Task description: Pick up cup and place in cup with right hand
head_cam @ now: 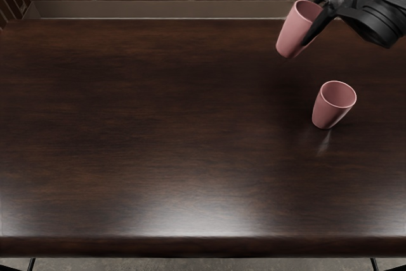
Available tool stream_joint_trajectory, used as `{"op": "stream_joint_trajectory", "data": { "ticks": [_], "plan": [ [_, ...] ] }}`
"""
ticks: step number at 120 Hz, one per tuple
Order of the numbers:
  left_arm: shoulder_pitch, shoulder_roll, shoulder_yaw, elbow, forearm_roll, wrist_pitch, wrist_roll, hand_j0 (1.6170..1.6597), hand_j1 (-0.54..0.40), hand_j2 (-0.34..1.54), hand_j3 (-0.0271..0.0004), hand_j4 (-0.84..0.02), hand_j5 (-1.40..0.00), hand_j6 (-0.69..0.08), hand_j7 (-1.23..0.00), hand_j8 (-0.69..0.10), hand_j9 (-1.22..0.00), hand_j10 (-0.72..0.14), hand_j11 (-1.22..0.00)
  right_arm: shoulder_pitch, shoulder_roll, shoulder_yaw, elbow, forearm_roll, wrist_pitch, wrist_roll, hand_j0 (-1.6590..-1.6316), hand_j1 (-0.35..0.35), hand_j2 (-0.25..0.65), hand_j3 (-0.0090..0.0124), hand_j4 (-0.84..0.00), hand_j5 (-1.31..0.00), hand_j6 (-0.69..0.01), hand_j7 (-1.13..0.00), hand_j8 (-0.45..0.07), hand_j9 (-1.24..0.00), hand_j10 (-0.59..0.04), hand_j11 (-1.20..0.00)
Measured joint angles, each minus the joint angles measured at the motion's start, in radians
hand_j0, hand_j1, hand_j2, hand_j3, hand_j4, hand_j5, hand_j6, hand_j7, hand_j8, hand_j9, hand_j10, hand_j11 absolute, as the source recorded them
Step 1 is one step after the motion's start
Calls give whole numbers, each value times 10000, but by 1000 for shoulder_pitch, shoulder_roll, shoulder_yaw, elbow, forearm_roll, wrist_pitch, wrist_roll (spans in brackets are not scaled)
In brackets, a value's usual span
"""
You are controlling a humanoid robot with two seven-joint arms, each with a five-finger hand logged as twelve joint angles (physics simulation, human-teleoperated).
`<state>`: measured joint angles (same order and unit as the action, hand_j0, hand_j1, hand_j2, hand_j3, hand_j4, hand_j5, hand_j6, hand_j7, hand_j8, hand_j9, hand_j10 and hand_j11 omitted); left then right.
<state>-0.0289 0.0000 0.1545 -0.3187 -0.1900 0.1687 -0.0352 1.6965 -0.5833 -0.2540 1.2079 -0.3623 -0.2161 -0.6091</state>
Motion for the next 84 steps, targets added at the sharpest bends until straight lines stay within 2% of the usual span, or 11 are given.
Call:
{"op": "stream_joint_trajectory", "data": {
  "ticks": [12,24,25,49,67,72,84],
  "plan": [
    [0,0,-1,0,0,0,0,16581,3429,12,-2,-47,-67,-47,-67,-47,-67,-47,-67,23,-130,-3,46,-7,36,0,-16508,1757,1058,3,-2262,-9002,-1708,-8370,-2063,-8854,-4654,-9008],
    [0,0,-1,0,0,0,0,16581,3430,11,-2,-47,-66,-46,-65,-46,-66,-46,-66,27,-187,-50,67,-21,52,-1,-16504,1742,999,10,-2158,-9088,-1591,-8437,-2013,-8936,-4599,-9120],
    [0,0,-1,0,0,0,0,16581,3430,11,-2,-47,-66,-47,-66,-46,-66,-46,-66,27,-190,-54,68,-21,53,-1,-16503,1726,1011,0,-2155,-9079,-1607,-8441,-2034,-8932,-4614,-9121],
    [0,0,-1,0,0,0,1,16581,3429,11,-2,-49,-67,-48,-67,-48,-67,-48,-67,28,-238,-109,111,-25,82,0,-16511,1576,1076,17,-2365,-9105,-1734,-8502,-2193,-9162,-4725,-9333],
    [0,0,-1,0,0,0,0,16581,3429,12,-2,-48,-67,-48,-67,-48,-67,-48,-67,29,-245,-124,130,-28,88,0,-16517,1673,1044,5,-2192,-9108,-1615,-8508,-1968,-9219,-4604,-9351],
    [0,0,-1,0,0,0,0,16581,3429,12,-2,-48,-67,-48,-67,-48,-67,-48,-67,30,-248,-126,145,-28,90,0,-16517,1669,1024,10,-2203,-9110,-1631,-8506,-1974,-9224,-4634,-9350],
    [0,0,-1,0,0,0,0,16581,3428,12,-2,-48,-68,-48,-68,-48,-68,-48,-68,29,-251,-131,165,-28,93,0,-16516,1570,899,5,-2270,-9115,-1703,-8496,-2029,-9222,-4687,-9319]
  ]
}}
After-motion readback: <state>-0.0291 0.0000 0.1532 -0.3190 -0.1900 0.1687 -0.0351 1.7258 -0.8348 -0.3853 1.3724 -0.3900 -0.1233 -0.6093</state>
